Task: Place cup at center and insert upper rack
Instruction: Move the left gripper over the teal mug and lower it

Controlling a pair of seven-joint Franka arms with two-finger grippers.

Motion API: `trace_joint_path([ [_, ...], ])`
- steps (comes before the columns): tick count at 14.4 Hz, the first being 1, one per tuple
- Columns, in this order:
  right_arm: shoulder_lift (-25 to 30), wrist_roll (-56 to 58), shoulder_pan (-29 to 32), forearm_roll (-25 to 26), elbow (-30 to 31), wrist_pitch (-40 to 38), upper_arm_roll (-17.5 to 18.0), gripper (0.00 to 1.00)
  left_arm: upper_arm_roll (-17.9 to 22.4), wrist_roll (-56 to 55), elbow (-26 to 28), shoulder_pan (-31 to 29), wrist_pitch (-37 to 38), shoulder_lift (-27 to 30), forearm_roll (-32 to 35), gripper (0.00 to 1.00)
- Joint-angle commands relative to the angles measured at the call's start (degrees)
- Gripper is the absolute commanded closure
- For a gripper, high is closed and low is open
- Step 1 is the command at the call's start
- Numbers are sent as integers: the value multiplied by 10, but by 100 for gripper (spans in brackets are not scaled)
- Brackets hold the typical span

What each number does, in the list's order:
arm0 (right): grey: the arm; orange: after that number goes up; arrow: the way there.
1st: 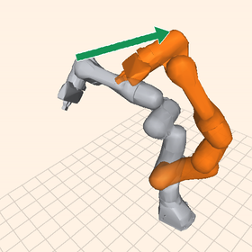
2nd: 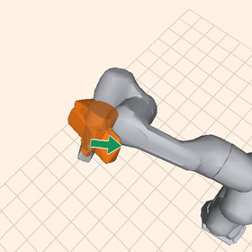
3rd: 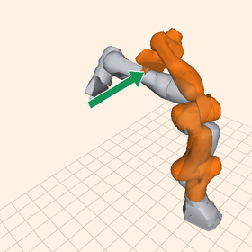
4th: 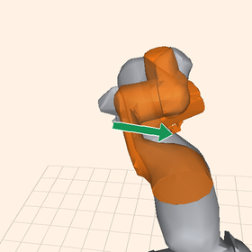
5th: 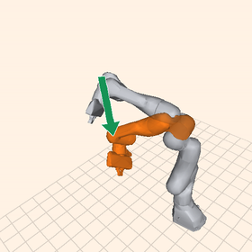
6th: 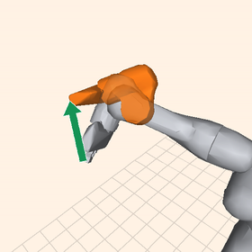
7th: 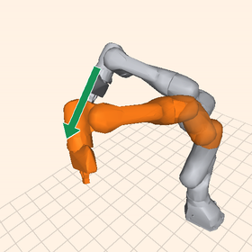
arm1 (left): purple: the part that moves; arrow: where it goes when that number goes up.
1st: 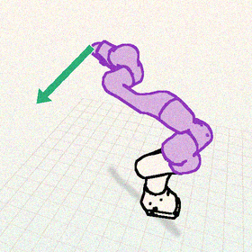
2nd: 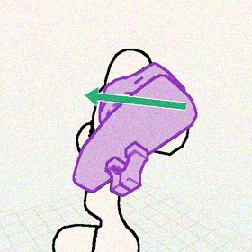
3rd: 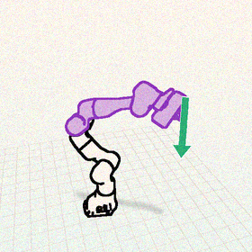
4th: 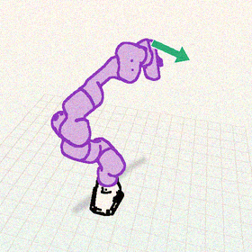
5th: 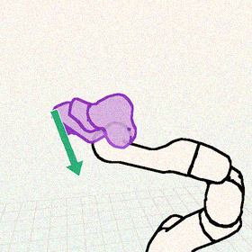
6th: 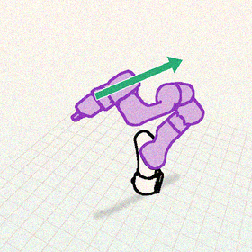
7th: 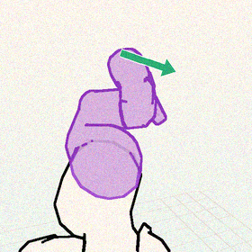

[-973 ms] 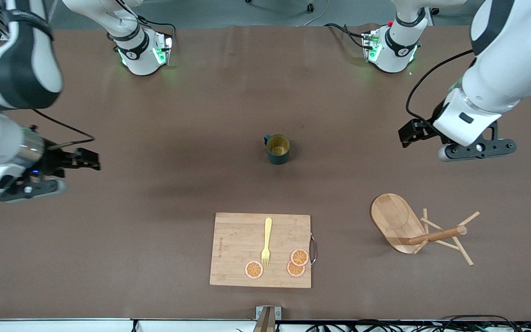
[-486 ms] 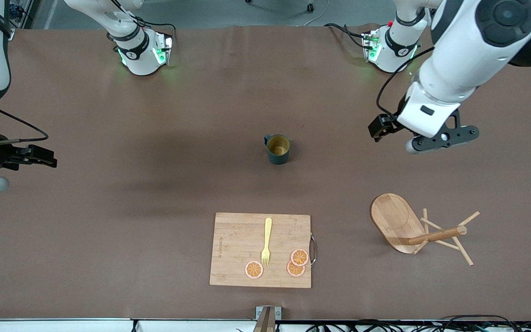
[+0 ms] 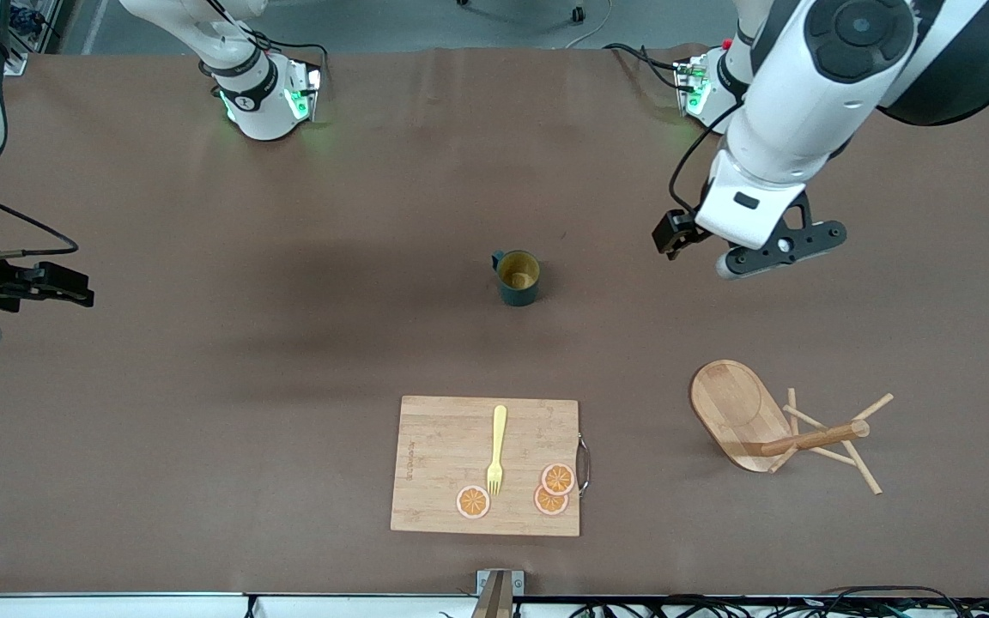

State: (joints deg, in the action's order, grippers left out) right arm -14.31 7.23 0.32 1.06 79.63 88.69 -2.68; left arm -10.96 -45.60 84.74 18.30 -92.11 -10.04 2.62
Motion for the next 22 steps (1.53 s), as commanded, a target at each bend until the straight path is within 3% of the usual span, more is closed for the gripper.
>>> trace_joint_path([
  [1,3,-6,8,-11,-5,-30,9,0,1,-50,1,26,7,-7,15,0],
  [7,48,-2,7,-24,6,-70,11,0,-2,-141,11,74,7,-18,31,0],
  [13,137,-2,12,-24,91,-62,12,0,-4,-239,21,146,-6,-47,114,0],
  [22,189,-1,21,-24,94,-87,12,0,-5,-429,16,219,-6,-95,127,0],
])
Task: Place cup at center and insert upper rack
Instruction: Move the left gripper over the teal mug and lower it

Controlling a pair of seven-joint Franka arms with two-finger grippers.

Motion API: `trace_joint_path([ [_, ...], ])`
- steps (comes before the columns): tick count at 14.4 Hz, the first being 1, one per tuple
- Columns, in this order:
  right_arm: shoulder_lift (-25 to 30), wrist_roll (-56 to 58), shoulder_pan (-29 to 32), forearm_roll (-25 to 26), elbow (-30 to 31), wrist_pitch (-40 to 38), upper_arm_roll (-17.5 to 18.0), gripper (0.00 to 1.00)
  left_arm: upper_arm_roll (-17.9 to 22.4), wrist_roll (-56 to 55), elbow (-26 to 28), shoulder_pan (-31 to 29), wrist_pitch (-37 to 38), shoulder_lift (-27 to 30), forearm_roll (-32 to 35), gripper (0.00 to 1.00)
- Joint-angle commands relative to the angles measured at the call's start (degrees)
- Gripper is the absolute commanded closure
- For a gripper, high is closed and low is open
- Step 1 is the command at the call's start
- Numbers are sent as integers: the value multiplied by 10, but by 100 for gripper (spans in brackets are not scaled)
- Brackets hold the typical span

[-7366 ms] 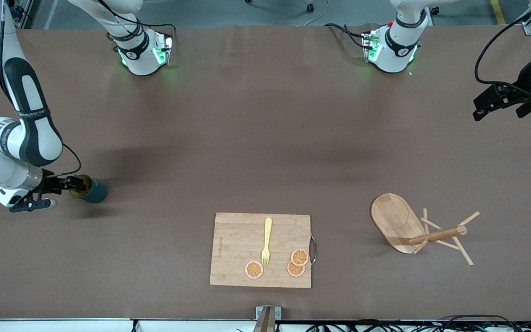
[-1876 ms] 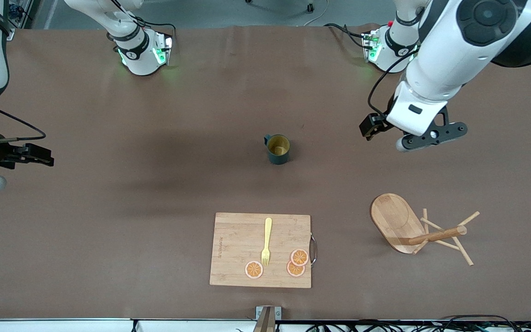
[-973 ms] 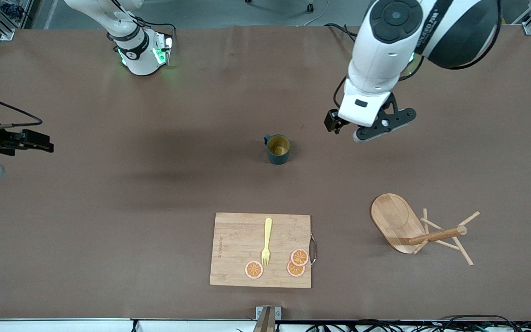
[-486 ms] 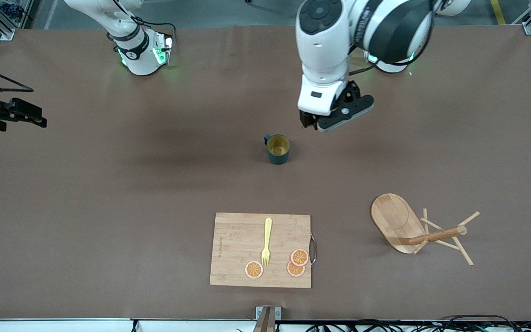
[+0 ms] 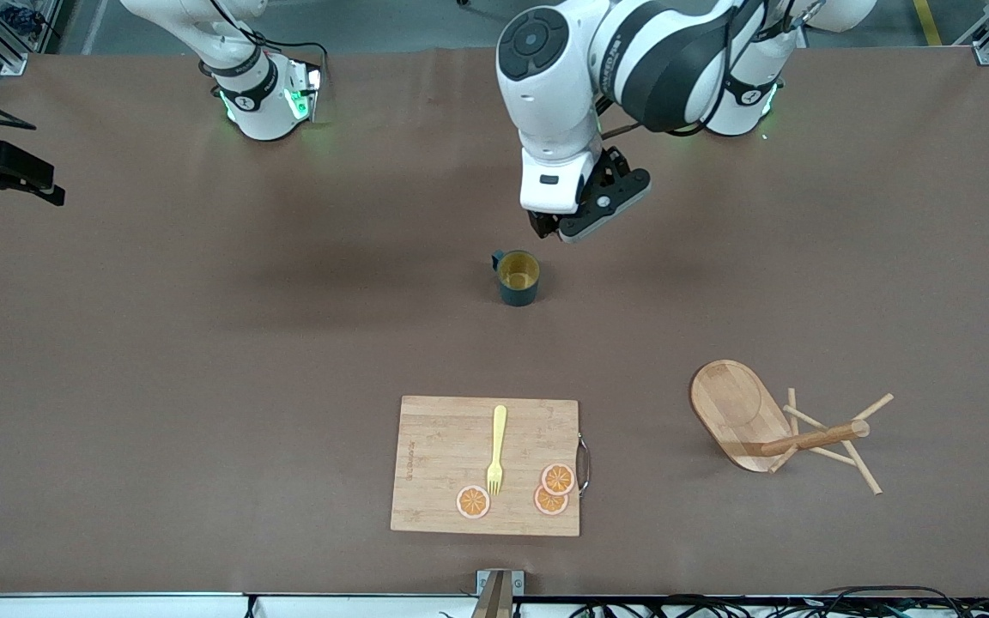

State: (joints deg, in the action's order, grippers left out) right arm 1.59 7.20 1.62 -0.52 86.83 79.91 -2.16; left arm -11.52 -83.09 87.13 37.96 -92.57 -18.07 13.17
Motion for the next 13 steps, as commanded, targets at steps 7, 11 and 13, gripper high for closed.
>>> trace_joint_path([
  [7,52,-2,8,-16,22,2,6,0,0,-189,-10,111,-9,-71,78,0],
  [11,51,-2,4,-26,22,3,6,0,0,-253,-9,146,-26,-106,108,0],
  [13,51,0,6,-26,23,0,6,0,0,-297,-7,158,-26,-113,109,0],
])
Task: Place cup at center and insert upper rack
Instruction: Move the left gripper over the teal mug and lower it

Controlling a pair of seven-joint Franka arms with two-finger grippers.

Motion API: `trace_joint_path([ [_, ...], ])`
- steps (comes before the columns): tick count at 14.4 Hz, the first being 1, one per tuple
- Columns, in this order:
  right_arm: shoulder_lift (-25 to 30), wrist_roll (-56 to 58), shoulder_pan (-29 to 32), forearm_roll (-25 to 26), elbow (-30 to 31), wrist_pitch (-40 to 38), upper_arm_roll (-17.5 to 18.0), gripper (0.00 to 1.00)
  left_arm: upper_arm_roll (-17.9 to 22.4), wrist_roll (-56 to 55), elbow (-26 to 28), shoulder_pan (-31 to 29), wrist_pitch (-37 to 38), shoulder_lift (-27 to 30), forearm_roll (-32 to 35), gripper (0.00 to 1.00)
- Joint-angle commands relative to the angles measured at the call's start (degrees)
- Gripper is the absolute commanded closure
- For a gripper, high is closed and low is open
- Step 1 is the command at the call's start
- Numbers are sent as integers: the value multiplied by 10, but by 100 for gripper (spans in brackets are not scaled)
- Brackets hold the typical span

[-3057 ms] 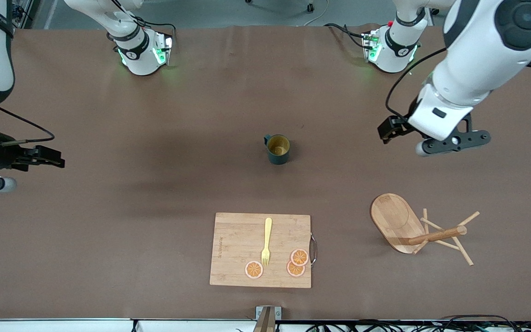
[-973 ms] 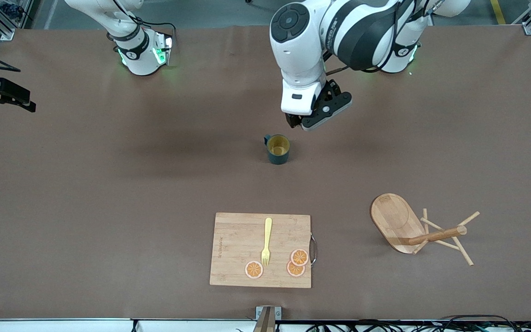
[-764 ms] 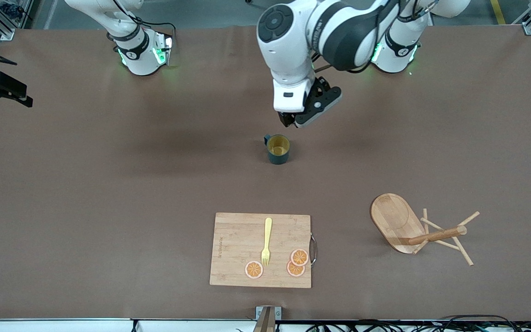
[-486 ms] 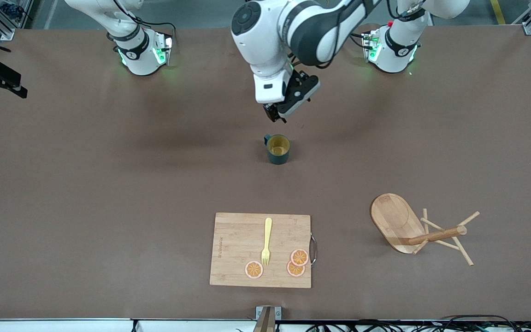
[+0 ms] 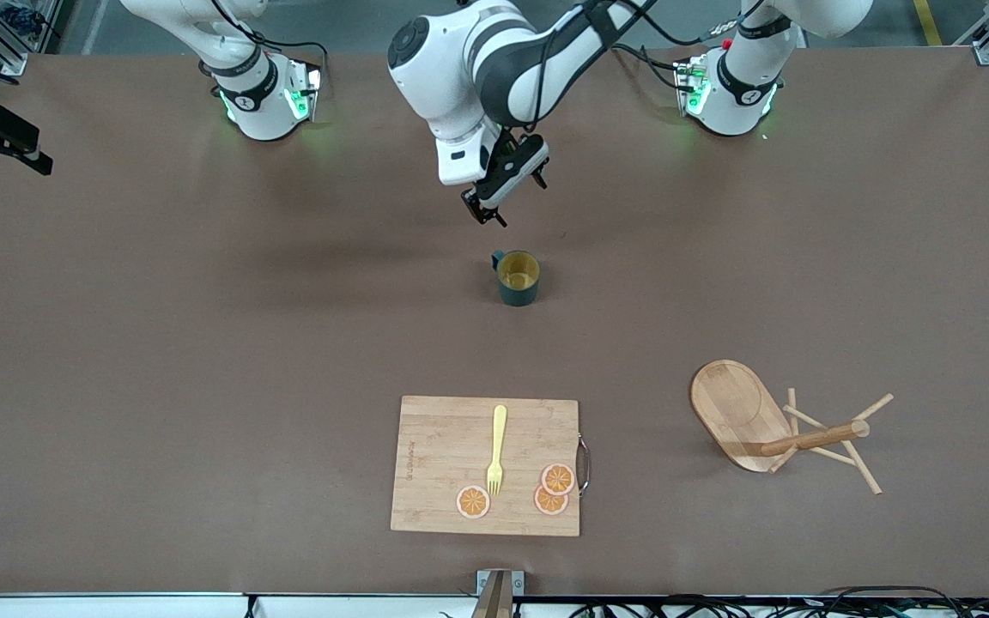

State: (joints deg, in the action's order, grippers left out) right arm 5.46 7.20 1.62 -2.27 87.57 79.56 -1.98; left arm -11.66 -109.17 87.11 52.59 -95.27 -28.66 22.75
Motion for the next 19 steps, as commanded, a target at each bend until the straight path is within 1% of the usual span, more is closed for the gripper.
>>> trace_joint_path([
  [1,13,4,5,-4,17,1,4,0,1,-63,-4,22,1,-8,19,0],
  [4,18,5,5,0,31,0,5,0,1,-157,-1,55,1,-35,65,0],
  [6,22,6,4,9,31,0,7,0,1,-227,-4,67,-5,-62,133,0],
  [7,22,5,4,14,28,1,7,0,1,-250,-5,67,-12,-71,155,0],
  [11,29,5,4,22,22,1,7,0,1,-269,-7,84,-22,-114,211,0],
  [15,34,4,4,21,22,-1,8,0,3,-274,-39,87,-40,-160,255,0],
  [19,37,4,4,21,23,-9,8,0,3,-283,-47,92,-45,-185,303,1],
])
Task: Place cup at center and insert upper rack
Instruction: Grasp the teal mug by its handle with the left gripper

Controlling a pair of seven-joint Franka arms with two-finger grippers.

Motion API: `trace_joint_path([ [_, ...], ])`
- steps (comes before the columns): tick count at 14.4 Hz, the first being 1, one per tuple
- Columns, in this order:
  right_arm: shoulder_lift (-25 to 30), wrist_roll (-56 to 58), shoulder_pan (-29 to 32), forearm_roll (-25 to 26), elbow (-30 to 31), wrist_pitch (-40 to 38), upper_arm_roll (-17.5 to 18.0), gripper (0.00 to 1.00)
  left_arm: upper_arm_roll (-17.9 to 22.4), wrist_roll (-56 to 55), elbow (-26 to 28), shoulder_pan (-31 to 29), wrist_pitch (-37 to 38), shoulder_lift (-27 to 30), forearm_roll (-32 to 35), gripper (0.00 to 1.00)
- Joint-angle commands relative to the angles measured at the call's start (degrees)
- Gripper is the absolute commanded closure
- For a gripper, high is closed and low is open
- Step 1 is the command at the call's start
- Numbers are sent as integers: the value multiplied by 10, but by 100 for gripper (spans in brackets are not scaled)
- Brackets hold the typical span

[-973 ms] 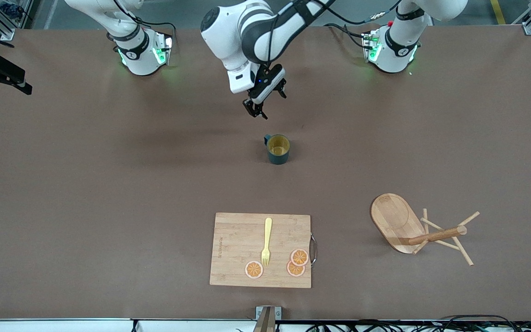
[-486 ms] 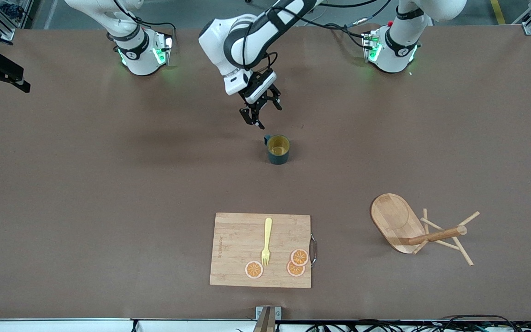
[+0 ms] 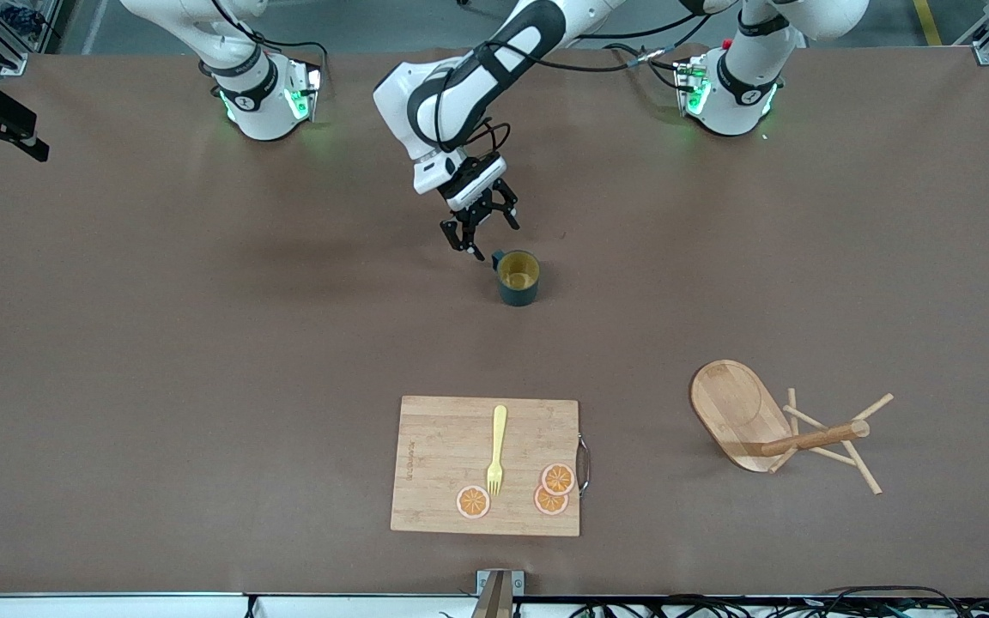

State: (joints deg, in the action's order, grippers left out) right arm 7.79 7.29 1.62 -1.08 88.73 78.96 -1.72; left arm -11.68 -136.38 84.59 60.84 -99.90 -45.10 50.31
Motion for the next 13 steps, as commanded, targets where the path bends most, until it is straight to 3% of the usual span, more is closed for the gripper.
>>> trace_joint_path([
  [1,13,4,4,9,11,-2,6,0,6,-15,-22,11,1,-27,35,3],
  [7,13,5,5,9,12,-5,5,0,13,-19,-55,24,1,-67,43,26],
  [12,13,-18,8,2,13,-17,2,0,14,-19,-56,26,1,-72,43,51],
  [13,13,-24,8,2,13,-19,1,0,14,-19,-56,26,1,-72,43,52],
])
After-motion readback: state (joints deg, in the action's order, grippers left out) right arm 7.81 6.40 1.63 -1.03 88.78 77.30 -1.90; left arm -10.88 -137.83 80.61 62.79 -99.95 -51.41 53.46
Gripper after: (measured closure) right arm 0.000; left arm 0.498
